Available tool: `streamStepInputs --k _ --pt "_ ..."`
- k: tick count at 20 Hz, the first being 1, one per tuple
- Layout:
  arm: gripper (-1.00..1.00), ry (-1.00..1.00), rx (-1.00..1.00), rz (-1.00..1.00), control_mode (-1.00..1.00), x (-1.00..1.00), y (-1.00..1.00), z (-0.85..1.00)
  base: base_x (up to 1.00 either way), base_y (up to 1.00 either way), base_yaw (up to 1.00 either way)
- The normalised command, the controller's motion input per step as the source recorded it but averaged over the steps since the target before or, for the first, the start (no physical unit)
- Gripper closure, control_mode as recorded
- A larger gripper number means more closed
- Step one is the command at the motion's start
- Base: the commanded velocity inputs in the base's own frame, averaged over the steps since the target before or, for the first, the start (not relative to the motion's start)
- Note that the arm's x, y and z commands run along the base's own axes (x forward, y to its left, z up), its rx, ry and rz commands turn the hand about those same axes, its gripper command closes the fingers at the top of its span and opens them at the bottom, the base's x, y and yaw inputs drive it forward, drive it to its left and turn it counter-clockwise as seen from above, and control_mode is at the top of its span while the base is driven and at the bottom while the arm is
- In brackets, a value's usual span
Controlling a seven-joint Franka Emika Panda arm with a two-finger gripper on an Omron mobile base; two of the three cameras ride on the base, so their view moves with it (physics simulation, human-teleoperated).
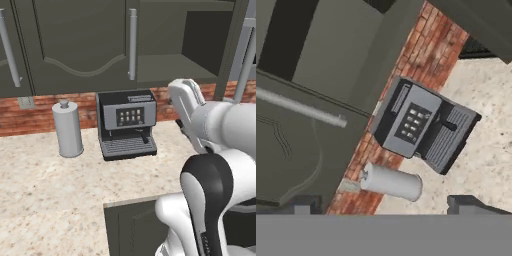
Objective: Open the cabinet, pick the kettle from the cabinet, and place it in the sink.
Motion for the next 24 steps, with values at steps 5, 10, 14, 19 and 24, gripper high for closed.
streamStepInputs --k 5,10,14,19,24 --pt "-1.00 0.30 0.18 -0.23 -1.00 0.34 0.00 0.00 0.00 0.00 0.00" --pt "-1.00 0.28 0.18 -0.23 -1.00 0.33 -0.02 0.00 0.00 0.00 0.00" --pt "-1.00 0.26 0.02 -0.29 -1.00 0.32 -0.13 -0.05 0.00 0.00 0.00" --pt "-1.00 0.24 0.00 -0.31 -1.00 0.27 -0.16 -0.09 0.00 0.00 0.00" --pt "-1.00 -0.02 0.00 -0.19 -1.00 0.03 -0.15 -0.26 0.00 0.00 0.00"
